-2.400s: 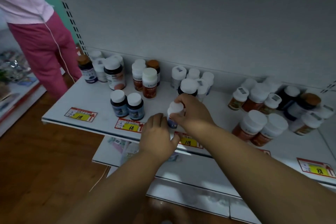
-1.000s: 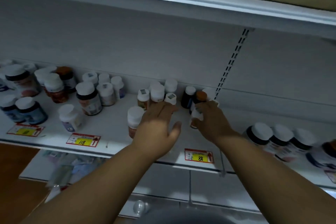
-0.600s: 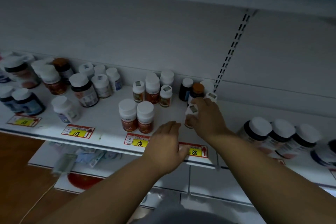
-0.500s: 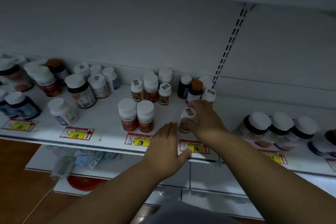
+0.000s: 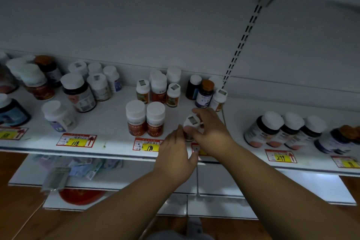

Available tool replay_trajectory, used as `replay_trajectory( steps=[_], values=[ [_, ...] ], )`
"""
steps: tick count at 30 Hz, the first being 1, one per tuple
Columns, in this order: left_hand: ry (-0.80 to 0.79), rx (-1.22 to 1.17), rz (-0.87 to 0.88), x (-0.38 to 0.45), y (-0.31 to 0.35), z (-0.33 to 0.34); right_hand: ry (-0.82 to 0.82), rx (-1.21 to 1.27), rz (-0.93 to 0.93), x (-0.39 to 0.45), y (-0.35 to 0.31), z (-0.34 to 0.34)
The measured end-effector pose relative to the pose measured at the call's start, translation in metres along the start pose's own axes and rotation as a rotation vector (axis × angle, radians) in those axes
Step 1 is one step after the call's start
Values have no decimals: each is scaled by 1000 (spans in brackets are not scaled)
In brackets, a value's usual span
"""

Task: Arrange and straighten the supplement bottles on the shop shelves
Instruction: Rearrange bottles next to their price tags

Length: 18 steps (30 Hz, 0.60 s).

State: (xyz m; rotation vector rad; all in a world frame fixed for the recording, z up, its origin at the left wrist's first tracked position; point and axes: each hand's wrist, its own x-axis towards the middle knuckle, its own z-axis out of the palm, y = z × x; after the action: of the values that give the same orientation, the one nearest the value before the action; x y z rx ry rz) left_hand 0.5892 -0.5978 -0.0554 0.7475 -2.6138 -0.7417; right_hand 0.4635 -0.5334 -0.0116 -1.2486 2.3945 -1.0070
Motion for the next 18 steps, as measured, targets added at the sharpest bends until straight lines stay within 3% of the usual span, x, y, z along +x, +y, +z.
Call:
replay_trajectory(
  steps=[6, 9, 12, 18],
  values=[
    [117, -46, -47, 13, 13, -15, 372, -88, -2, 31, 22, -41],
    [200, -18, 28, 21, 25, -21, 306, -178, 86, 55, 36, -55],
    [174, 112, 132, 30, 32, -24, 176, -167, 114, 66, 45, -55],
    [-123, 394, 173, 57, 34, -27, 167, -300, 24, 64, 60, -59]
  ],
)
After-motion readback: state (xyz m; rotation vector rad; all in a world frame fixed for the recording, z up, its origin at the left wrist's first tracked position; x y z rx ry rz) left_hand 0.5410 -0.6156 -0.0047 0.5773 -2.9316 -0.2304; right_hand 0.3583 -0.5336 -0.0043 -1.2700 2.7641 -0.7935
